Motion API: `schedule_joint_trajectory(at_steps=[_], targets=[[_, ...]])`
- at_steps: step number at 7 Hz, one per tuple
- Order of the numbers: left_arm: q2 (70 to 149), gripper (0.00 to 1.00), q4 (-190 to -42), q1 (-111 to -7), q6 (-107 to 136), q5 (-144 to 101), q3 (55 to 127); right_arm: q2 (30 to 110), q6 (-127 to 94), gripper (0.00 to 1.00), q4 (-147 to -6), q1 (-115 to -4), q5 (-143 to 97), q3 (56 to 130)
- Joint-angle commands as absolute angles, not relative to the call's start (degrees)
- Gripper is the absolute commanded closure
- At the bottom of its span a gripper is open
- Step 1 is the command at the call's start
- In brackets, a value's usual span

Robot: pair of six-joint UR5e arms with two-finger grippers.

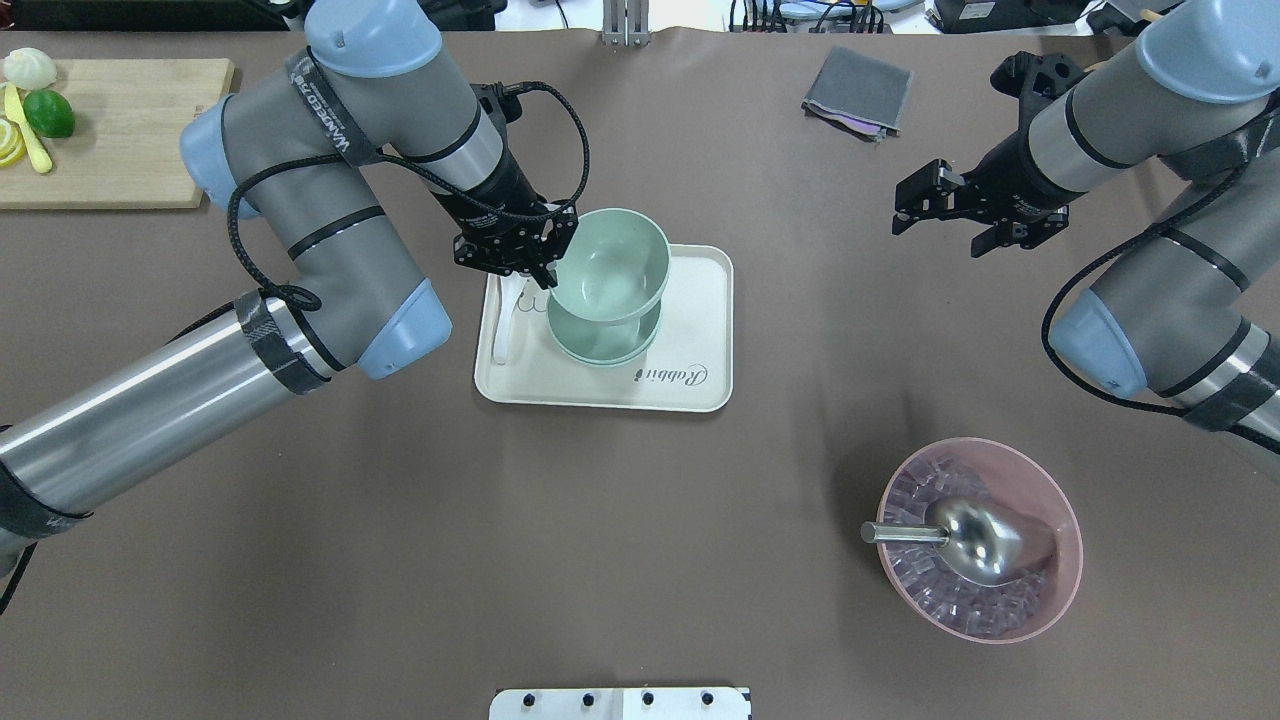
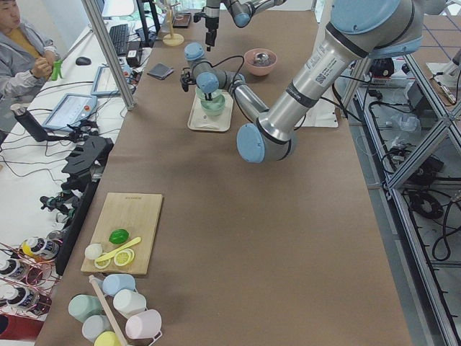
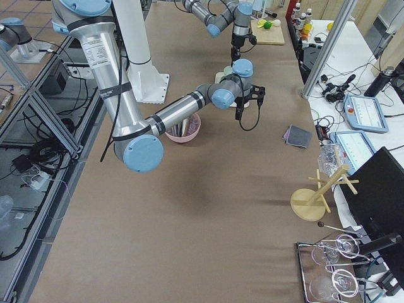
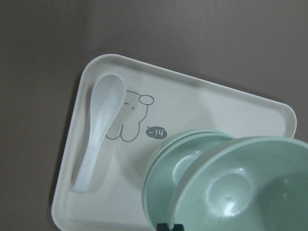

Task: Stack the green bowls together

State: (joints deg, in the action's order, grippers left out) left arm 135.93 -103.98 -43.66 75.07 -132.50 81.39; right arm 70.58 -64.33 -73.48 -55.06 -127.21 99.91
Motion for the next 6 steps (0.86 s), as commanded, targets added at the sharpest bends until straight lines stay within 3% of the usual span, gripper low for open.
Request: schedule_joint_trajectory(at_steps=[1,6], targets=[[136.4,1.00,-105.4,-42.6,75.2,-132.4,80.2,71.0,-63.0,0.00,-73.6,-55.5,-127.2,99.5],[134.7,1.00,-104.7,-43.0,74.8,-133.0,82.7,71.0,-63.0,0.00,-73.5,-55.5,-127.2,99.4]])
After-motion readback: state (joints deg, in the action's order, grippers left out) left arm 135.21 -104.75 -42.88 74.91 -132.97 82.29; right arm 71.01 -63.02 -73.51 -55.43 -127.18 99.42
